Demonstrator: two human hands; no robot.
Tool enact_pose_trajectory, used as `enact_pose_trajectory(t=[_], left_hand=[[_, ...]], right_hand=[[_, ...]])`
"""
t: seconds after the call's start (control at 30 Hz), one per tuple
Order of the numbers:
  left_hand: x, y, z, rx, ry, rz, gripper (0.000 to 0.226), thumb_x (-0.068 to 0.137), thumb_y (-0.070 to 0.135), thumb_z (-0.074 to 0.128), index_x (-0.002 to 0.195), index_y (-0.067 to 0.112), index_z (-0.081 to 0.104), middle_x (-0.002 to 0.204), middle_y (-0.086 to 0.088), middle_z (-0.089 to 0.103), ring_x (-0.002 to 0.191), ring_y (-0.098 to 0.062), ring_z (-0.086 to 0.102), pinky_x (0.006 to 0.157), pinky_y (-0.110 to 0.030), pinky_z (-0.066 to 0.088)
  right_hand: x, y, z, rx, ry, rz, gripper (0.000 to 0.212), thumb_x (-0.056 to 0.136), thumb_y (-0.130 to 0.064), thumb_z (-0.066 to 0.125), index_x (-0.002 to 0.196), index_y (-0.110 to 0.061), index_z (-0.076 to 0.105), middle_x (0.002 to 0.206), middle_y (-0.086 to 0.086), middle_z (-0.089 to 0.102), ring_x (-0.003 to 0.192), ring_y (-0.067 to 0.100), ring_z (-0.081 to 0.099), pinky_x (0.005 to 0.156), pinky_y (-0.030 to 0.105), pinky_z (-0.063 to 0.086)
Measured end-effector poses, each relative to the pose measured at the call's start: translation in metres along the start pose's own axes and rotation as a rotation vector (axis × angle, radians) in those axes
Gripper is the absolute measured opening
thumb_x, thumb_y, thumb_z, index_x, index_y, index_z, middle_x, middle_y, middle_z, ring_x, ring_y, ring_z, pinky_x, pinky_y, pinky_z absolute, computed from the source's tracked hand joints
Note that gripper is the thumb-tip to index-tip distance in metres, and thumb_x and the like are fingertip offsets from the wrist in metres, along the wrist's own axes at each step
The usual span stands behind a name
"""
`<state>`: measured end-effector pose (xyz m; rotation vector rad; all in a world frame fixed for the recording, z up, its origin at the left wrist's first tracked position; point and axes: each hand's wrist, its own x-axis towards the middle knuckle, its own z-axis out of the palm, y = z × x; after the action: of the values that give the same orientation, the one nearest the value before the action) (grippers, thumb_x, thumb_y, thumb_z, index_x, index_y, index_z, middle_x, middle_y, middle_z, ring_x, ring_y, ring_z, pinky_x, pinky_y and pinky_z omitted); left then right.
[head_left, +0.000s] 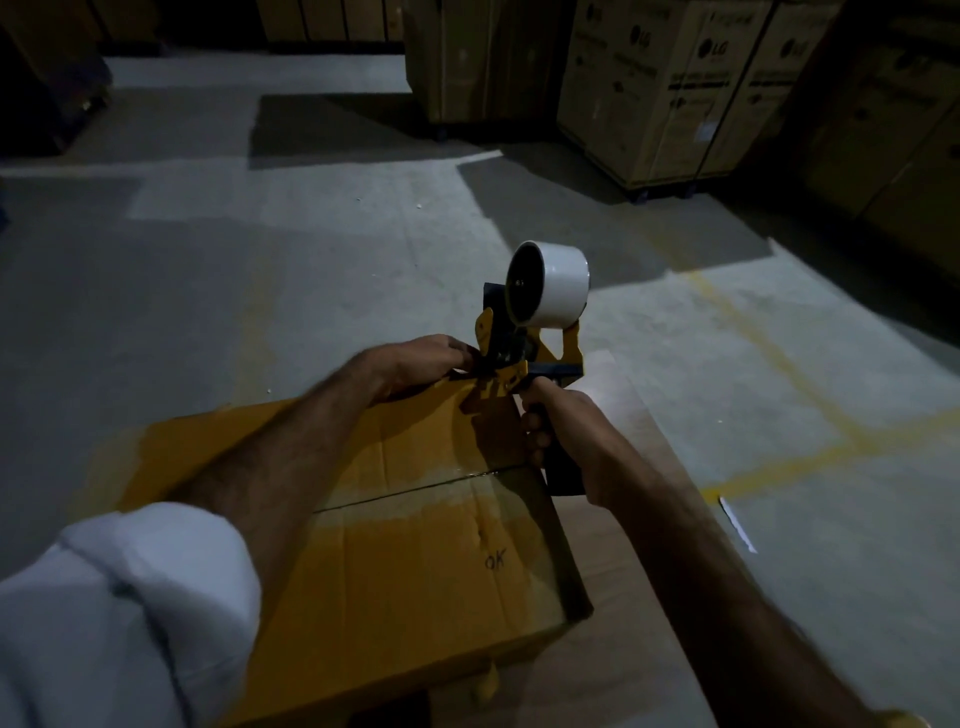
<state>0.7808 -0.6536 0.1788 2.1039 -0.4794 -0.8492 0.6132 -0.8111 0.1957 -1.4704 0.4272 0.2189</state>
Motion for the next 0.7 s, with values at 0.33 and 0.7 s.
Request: enact_pose_trajectory(t=[0.33,0.7], left_hand=[[-0.004,-0.002,-0.004,0.016,-0.149,0.019,0.024,0.104,0.019,0.058,0.126,0.024,0.067,0.126,0.012,0.063,0.123,-0.009,0.054,0.105,-0.023,0.037],[0.002,-0.014,-0.001,-0.024,-0.069,0.028,0.029,0.107,0.007,0.050,0.130,0.011,0.066,0.122,-0.001,0.068,0.100,-0.004,0.064,0.087,-0.015,0.049]], right_hand=[[-0.010,0.002,0.000,-0.004,0.015,0.019,0.026,0.101,-0.031,0.055,0.077,-0.021,0.050,0.057,-0.011,0.045,0.047,0.006,0.041,0.047,0.020,0.039],[-0.022,0.002,0.014,-0.060,0.073,-0.009,0.026,0.105,-0.031,0.052,0.081,-0.021,0.051,0.057,-0.012,0.047,0.046,0.002,0.044,0.049,0.020,0.038]])
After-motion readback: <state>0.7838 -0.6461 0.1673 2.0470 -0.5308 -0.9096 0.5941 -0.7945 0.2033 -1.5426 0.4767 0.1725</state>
